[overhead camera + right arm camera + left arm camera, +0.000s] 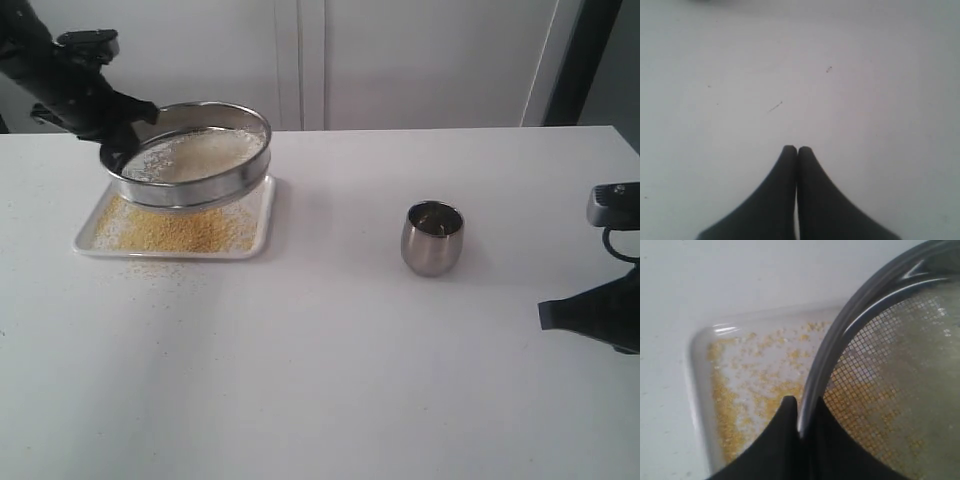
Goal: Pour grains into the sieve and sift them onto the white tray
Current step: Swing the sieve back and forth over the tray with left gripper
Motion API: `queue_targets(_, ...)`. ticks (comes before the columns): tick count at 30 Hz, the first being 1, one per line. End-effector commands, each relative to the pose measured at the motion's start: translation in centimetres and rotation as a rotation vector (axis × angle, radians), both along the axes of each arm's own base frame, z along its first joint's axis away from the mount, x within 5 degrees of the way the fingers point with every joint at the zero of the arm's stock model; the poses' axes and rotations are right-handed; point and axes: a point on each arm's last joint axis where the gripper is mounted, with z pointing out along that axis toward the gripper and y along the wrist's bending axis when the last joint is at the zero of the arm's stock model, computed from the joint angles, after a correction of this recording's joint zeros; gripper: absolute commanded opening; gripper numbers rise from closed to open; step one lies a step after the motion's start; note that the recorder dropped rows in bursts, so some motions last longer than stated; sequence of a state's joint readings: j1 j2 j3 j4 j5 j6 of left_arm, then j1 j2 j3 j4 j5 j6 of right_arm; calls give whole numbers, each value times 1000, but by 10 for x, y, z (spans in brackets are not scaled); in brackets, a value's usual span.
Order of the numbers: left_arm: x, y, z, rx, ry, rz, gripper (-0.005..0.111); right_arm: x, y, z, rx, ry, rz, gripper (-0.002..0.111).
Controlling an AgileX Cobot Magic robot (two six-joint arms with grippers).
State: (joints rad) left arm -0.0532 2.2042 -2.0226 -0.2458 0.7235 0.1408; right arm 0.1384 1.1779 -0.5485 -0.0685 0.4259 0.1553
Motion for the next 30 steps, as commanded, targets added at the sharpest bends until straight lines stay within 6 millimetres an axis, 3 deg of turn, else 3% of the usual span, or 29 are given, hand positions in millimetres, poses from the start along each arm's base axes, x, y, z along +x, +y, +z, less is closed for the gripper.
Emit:
queue_targets(1, 1, 52, 11, -21, -10, 118, 0, -1, -2, 1, -3, -13, -7, 0)
queue_targets(3, 3, 32, 9, -43, -25, 81, 0, -1, -2, 1, -2, -15, -7, 0)
queue_targets(6, 2, -16, 4, -12, -39, -49, 0, -1, -2, 1, -2, -15, -7, 0)
queue_targets(8, 1, -21, 5, -4, -43, -62, 0, -1, -2, 1, -2, -15, -7, 0)
queue_targets(10, 2, 1, 9, -3, -42, -18, 0, -1, -2, 1, -2, -15, -7, 0)
queue_targets(12, 0, 40, 13, -20, -18, 73, 0, -1, -2, 1, -2, -15, -7, 0)
queue_targets(14, -3, 66, 15, -75, 7, 140, 0, -1, -2, 1, -2, -15, -7, 0)
queue_targets(16, -3, 69, 15, -100, 9, 130, 0, -1, -2, 1, -2, -15, -7, 0)
queue_targets(18, -2, 49, 14, -106, 2, 81, 0, -1, -2, 1, -2, -17, -7, 0)
queue_targets(22, -2, -12, 13, -101, -22, -48, 0, -1, -2, 1, -2, -15, -7, 0)
queue_targets(24, -3, -18, 14, -94, -27, -71, 0, -1, -2, 1, -2, -15, -7, 0)
queue_targets(26, -3, 0, 14, -59, -22, -47, 0, -1, -2, 1, -3, -13, -7, 0)
queue_targets(30, -4, 58, 17, -109, 9, 83, 0, -1, -2, 1, -3, -13, -7, 0)
